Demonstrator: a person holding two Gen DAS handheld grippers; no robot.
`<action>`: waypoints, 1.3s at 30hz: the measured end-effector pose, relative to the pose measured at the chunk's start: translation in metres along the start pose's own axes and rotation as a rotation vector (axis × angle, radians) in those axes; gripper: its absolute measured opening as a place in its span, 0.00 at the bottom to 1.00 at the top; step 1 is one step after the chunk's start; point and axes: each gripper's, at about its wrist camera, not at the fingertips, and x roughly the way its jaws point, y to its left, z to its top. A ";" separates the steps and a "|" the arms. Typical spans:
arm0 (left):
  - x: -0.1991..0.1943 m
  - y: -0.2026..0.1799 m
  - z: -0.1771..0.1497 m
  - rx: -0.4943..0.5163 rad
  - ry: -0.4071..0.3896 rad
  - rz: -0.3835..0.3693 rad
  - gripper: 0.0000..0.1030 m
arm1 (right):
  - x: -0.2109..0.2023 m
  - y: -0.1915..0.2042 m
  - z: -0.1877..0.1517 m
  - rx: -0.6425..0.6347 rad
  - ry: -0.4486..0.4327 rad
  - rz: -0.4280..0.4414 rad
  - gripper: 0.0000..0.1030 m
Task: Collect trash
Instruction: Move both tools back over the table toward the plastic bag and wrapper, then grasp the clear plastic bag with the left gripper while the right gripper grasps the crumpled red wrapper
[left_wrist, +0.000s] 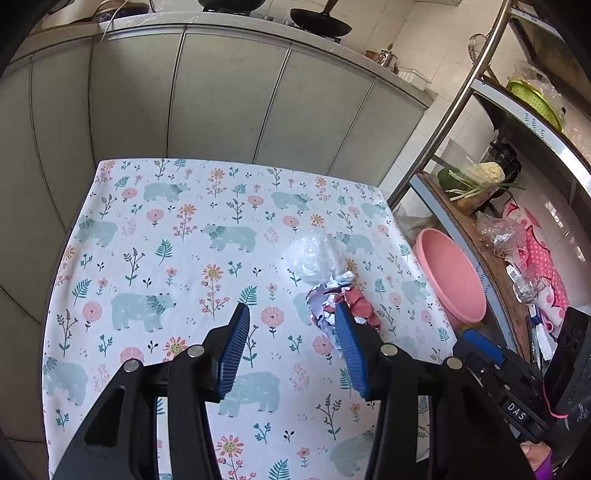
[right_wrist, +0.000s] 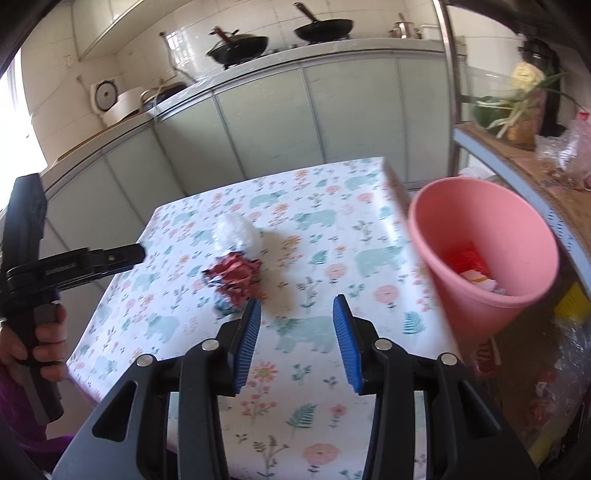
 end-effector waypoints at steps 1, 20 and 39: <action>0.004 0.001 0.000 -0.008 0.007 0.000 0.46 | 0.005 0.006 0.001 -0.021 0.014 0.017 0.40; 0.065 -0.008 0.049 -0.051 0.089 -0.051 0.54 | 0.098 0.048 0.024 -0.179 0.136 0.119 0.44; 0.122 -0.028 0.045 -0.032 0.139 -0.035 0.31 | 0.046 0.004 -0.001 -0.038 0.126 0.147 0.35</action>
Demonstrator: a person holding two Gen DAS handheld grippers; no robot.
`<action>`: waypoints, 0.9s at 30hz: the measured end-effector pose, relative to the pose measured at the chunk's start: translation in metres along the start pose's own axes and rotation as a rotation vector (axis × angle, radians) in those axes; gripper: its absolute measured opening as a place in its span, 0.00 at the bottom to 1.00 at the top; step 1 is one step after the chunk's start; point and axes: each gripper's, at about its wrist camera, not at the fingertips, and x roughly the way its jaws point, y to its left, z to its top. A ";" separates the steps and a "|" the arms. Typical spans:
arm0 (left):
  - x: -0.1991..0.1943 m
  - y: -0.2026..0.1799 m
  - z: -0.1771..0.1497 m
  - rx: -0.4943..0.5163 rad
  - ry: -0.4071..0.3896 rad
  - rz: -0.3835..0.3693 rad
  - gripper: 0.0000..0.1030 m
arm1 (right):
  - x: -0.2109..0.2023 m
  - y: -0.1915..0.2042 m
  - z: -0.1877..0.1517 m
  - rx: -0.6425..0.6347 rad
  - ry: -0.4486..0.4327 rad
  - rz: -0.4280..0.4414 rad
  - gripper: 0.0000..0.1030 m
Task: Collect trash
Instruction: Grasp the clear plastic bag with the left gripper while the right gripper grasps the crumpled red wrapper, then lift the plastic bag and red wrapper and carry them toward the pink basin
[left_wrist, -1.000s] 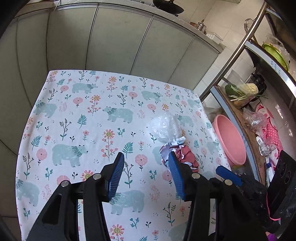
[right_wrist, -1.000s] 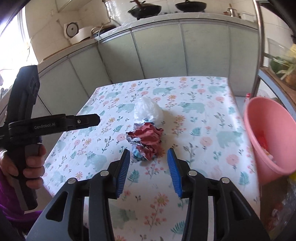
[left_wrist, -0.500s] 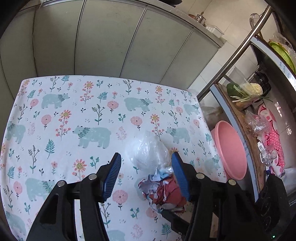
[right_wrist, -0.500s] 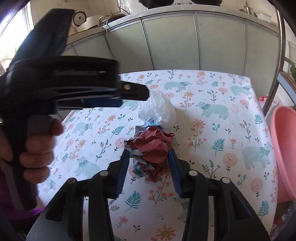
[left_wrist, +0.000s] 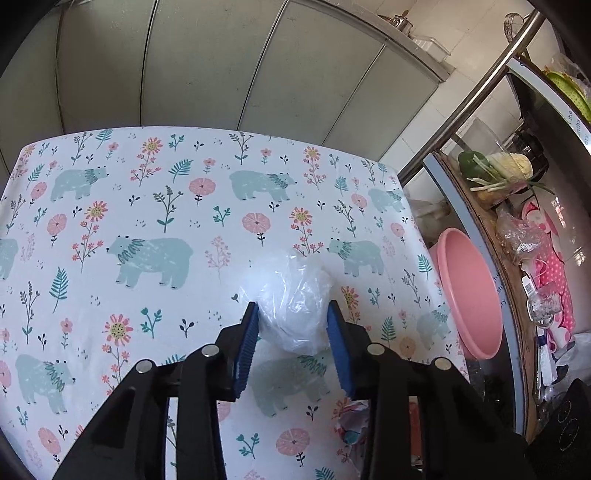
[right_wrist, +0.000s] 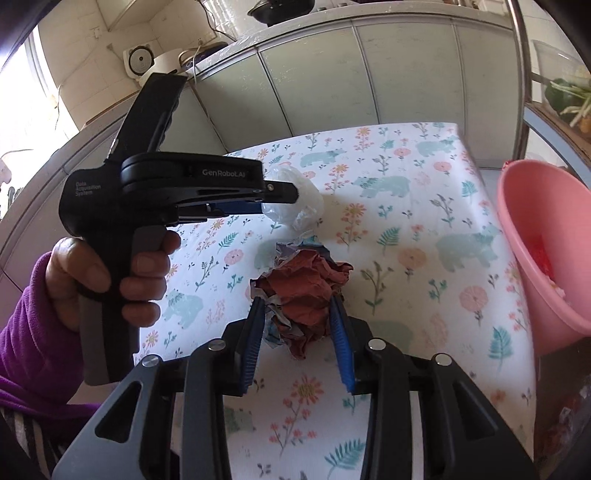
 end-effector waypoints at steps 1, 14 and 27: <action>-0.002 -0.001 -0.002 0.006 -0.006 0.005 0.28 | -0.002 -0.001 -0.001 0.004 -0.003 -0.005 0.35; -0.057 -0.025 -0.037 0.125 -0.157 0.117 0.21 | -0.024 -0.005 -0.009 0.044 -0.050 -0.086 0.35; -0.088 -0.045 -0.062 0.185 -0.212 0.133 0.20 | -0.036 0.005 -0.014 0.030 -0.071 -0.126 0.35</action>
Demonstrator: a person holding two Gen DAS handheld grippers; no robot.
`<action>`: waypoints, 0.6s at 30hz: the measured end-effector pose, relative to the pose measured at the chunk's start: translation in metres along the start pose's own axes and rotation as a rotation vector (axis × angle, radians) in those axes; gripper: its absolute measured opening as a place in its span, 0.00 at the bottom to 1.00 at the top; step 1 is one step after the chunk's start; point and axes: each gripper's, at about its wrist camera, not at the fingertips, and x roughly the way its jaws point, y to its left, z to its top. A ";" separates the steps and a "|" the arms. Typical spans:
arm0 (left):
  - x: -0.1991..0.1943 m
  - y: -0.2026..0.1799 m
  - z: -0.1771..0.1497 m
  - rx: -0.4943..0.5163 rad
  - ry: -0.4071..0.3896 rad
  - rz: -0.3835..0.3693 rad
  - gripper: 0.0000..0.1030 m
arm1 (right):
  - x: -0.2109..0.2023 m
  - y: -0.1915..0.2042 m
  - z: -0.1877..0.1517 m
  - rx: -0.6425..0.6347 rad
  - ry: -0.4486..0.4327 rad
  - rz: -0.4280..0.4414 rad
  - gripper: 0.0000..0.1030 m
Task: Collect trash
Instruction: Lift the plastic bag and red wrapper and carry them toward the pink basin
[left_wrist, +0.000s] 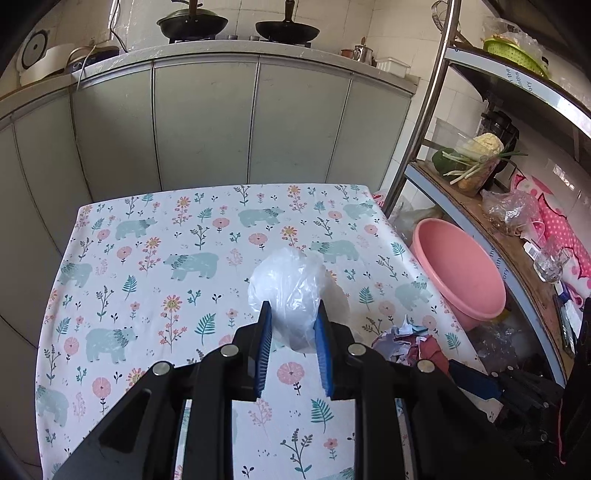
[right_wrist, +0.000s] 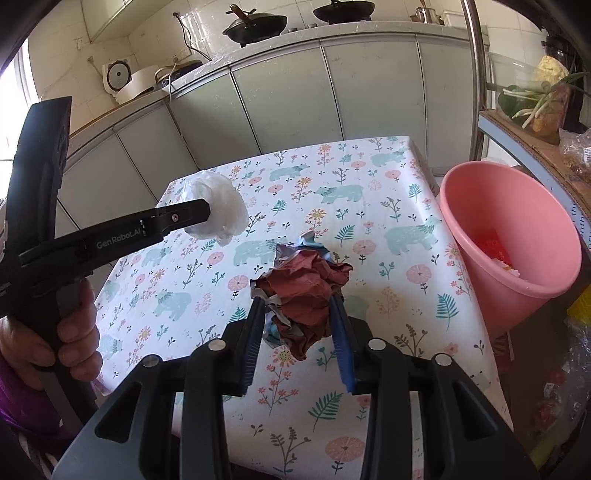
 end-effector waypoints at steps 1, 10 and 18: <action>-0.002 -0.001 -0.001 0.003 -0.003 -0.001 0.21 | -0.001 0.000 0.000 0.000 -0.003 -0.003 0.35; -0.018 -0.005 -0.003 0.019 -0.033 0.004 0.21 | -0.011 0.000 0.003 -0.001 -0.029 -0.031 0.35; -0.028 -0.008 -0.004 0.030 -0.056 0.008 0.21 | -0.021 -0.003 0.007 0.007 -0.059 -0.063 0.35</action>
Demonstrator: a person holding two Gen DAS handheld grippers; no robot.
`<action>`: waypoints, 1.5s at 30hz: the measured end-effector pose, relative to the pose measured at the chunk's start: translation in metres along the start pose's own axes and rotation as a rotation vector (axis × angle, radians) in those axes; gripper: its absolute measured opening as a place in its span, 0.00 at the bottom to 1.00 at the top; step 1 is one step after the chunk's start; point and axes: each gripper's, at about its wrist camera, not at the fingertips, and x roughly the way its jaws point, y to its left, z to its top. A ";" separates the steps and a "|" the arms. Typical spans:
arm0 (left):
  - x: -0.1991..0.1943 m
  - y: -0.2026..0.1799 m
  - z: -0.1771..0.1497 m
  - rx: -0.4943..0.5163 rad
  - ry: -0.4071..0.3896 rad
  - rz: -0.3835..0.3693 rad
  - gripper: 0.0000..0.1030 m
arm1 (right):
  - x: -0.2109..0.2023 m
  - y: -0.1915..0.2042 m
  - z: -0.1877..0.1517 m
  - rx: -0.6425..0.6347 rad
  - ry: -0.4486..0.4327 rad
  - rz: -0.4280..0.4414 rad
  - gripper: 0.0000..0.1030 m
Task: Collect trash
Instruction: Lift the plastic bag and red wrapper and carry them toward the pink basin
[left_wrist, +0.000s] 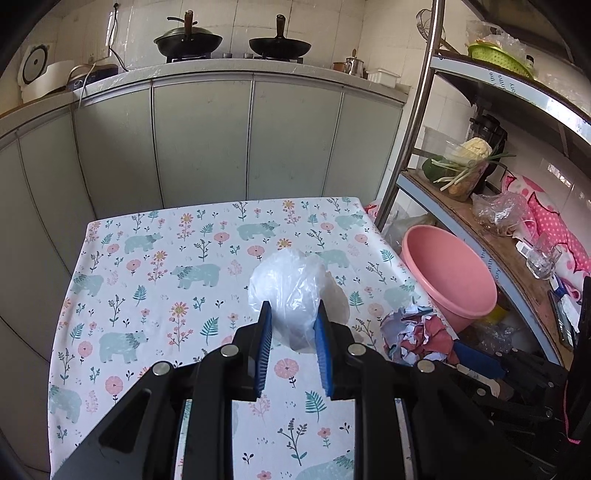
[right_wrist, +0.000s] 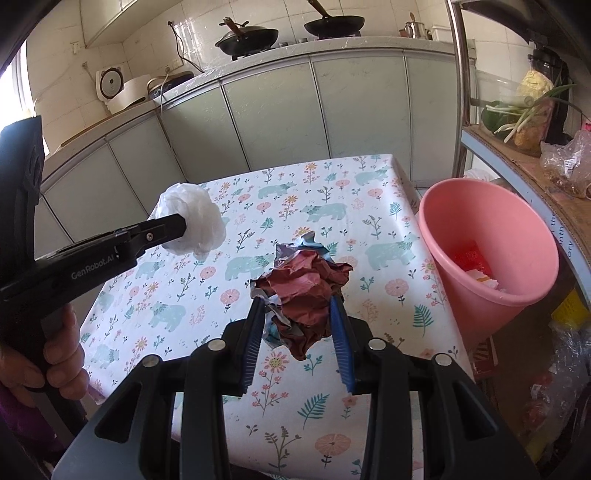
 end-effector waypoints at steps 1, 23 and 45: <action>-0.001 0.000 0.000 0.001 -0.004 0.001 0.21 | -0.002 -0.001 0.001 0.003 -0.006 -0.005 0.35; -0.007 -0.016 0.013 0.032 -0.039 0.028 0.20 | -0.016 -0.026 0.018 0.054 -0.078 -0.072 0.35; 0.012 -0.077 0.049 0.146 -0.090 -0.030 0.21 | -0.039 -0.082 0.037 0.131 -0.180 -0.174 0.35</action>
